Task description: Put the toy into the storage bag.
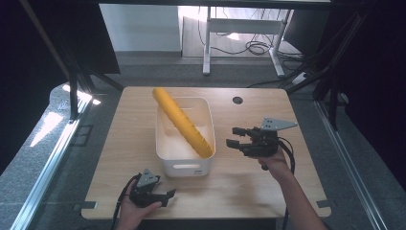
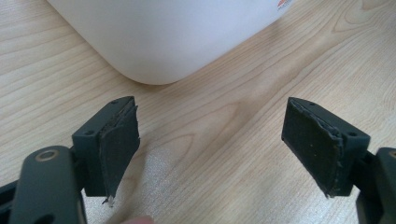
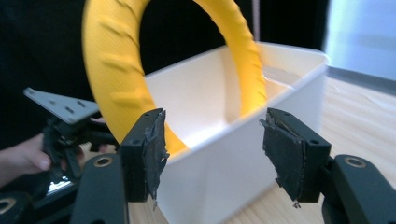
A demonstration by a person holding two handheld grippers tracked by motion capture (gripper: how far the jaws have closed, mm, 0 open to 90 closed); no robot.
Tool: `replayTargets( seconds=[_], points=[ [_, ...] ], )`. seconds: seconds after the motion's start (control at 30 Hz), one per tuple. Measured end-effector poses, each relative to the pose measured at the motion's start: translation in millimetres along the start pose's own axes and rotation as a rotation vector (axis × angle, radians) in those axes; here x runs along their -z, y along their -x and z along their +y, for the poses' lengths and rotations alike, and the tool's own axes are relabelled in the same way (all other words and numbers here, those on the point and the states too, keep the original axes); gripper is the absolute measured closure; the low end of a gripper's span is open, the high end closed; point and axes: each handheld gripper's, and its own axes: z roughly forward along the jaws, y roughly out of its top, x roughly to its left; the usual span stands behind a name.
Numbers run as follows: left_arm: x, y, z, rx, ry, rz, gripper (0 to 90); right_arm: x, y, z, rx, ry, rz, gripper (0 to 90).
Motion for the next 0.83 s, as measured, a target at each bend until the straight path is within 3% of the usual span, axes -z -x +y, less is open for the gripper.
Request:
replayTargets(
  seconds=[0.5,0.63,0.77,0.83],
  points=[
    [1.0,-0.2,-0.3,0.006,0.003,0.002,19.1,17.9,18.5,-61.1,-0.05,-0.133,-0.156,38.5],
    [0.3,-0.1,-0.6,0.003,0.0,0.0,19.0,18.4,21.0,-70.0,-0.069,-0.147,-0.167,38.0],
    [0.1,0.0,-0.4,0.003,0.0,-0.001,19.0,17.7,21.7,-70.2,-0.077,-0.115,-0.186,36.1],
    [0.2,-0.2,-0.2,0.004,0.001,0.0,19.1,16.0,22.2,-72.4,-0.077,-0.126,-0.195,34.9]
  ],
)
